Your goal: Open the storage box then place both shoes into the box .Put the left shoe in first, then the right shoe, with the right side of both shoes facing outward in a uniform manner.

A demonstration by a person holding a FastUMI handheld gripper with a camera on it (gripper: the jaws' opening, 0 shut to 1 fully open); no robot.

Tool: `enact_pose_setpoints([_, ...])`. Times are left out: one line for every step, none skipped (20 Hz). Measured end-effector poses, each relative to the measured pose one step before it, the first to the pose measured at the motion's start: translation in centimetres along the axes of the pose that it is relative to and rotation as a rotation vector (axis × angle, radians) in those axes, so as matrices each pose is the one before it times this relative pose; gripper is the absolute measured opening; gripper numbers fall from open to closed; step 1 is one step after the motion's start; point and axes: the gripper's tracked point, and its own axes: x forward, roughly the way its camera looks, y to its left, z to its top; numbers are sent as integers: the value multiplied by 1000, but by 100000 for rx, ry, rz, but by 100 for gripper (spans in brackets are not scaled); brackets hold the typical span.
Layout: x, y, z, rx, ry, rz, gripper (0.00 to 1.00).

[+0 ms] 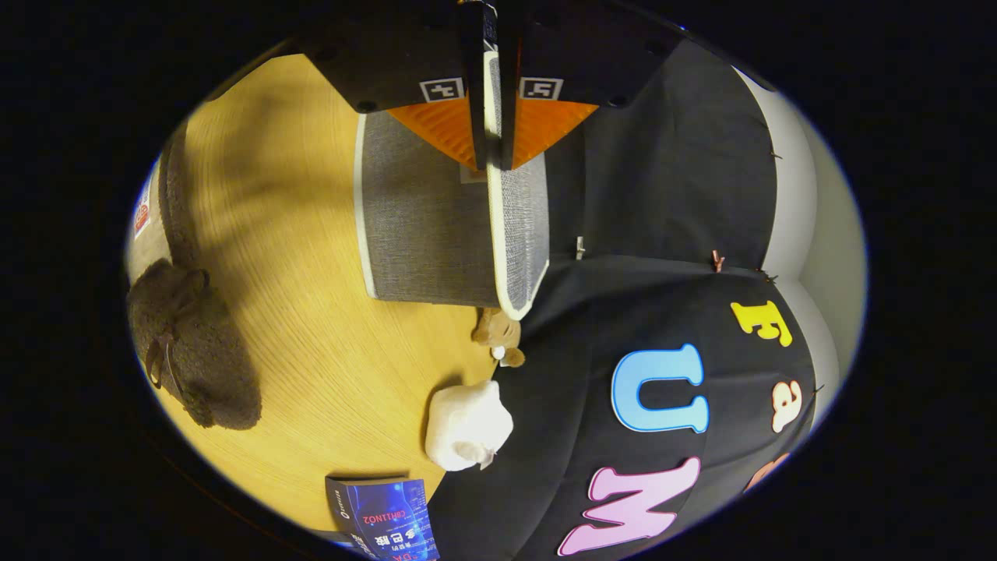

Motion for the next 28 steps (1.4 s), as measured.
enact_pose_setpoints([1858,363,-395,379,-1424,1107,8])
enact_pose_setpoints([-760,589,595,44,-1222,1980,5])
enact_pose_setpoints([-949,642,300,1027,269,1721,5])
enact_pose_setpoints([183,-62,-273,695,1543,-1162,5])
enact_pose_setpoints([538,-681,-593,279,2323,-2901,5])
enact_pose_setpoints([498,-960,-125,649,803,-3308,5])
enact_pose_setpoints([254,-164,-12,1928,684,-189,5])
enact_pose_setpoints([361,86,58,1608,-506,-975,5])
enact_pose_setpoints([216,227,196,325,-1194,-442,5])
enact_pose_setpoints([356,180,-2,-577,-203,-641,5])
enact_pose_setpoints([224,148,-168,-142,268,-160,5])
enact_pose_setpoints([272,137,-2,412,332,-312,5])
enact_pose_setpoints([337,-143,-96,723,564,-745,5])
enact_pose_setpoints([41,-126,214,1107,504,-377,8])
enact_pose_setpoints([500,-135,-306,418,264,-458,9])
enact_pose_setpoints([223,-9,67,633,81,1,10])
enact_pose_setpoints([237,45,-4,1117,99,212,11])
enact_pose_setpoints([254,77,56,1309,99,107,11])
enact_pose_setpoints([196,161,-5,1367,441,866,11])
enact_pose_setpoints([135,286,-213,2110,1670,1720,11])
enact_pose_setpoints([7,894,-448,2157,1883,3967,11])
enact_pose_setpoints([124,367,-207,-857,-16,1374,9])
enact_pose_setpoints([59,117,-172,-1998,-905,77,8])
enact_pose_setpoints([-206,323,235,-470,575,1329,5])
enact_pose_setpoints([64,590,-330,632,573,1286,5])
enact_pose_setpoints([-107,897,24,521,-81,1820,5])
enact_pose_setpoints([336,1059,57,-363,-607,1961,5])
enact_pose_setpoints([130,1091,-107,-474,-115,1870,5])
